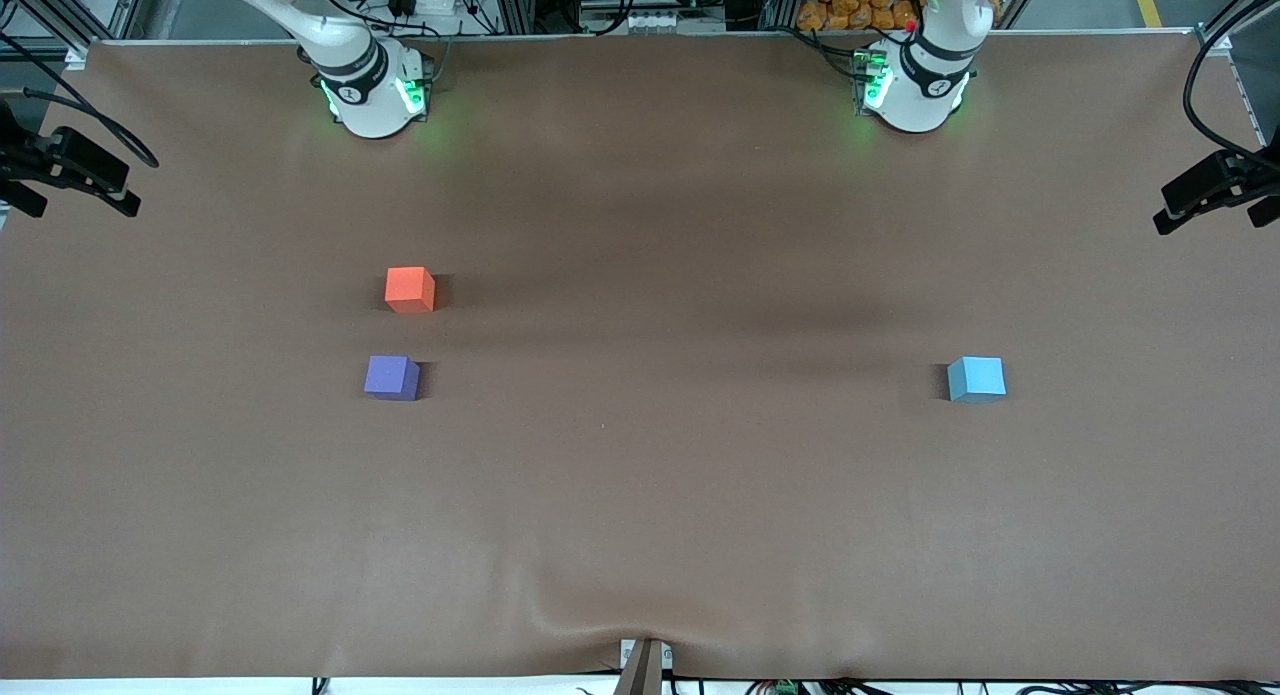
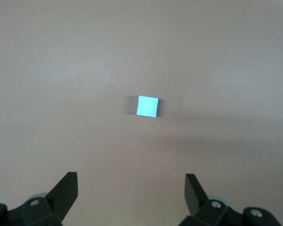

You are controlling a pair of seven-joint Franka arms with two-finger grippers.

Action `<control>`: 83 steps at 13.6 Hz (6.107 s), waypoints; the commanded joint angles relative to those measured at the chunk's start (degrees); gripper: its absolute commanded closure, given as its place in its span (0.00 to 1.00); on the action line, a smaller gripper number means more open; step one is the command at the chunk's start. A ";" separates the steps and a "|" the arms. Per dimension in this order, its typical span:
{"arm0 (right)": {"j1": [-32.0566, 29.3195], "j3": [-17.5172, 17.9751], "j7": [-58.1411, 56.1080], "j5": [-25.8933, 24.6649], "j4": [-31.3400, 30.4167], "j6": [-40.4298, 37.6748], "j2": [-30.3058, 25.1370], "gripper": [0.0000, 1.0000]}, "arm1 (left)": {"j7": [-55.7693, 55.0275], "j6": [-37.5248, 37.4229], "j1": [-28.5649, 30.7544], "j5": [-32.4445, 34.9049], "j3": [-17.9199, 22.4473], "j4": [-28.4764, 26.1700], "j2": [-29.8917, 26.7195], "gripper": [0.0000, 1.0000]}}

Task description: Place blue block between orange and purple blocks

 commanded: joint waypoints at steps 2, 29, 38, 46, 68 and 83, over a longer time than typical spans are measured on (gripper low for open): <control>-1.47 0.73 -0.75 1.30 1.29 -0.76 0.58 0.00 | -0.34 -0.78 -0.04 -0.18 -0.22 0.96 0.34 0.00; -1.91 0.73 -0.75 1.56 1.11 -0.76 0.58 0.00 | -0.34 8.18 1.54 -0.36 0.05 0.34 10.61 0.00; -1.91 0.73 -0.75 1.56 1.11 -0.76 0.58 0.00 | -0.34 14.59 1.10 0.08 0.05 0.26 16.06 0.00; -2.00 0.73 -0.75 1.56 1.11 -0.76 0.58 0.00 | -0.25 16.71 0.84 0.26 -0.04 0.26 17.83 0.00; -2.00 0.73 -0.75 2.00 1.11 -0.76 0.58 0.00 | -0.25 19.95 -0.92 0.35 -0.30 -2.81 20.99 0.00; -2.00 0.73 -0.75 2.00 1.11 -0.76 0.58 0.00 | 0.01 26.09 -0.22 0.26 -0.22 -9.93 19.85 0.00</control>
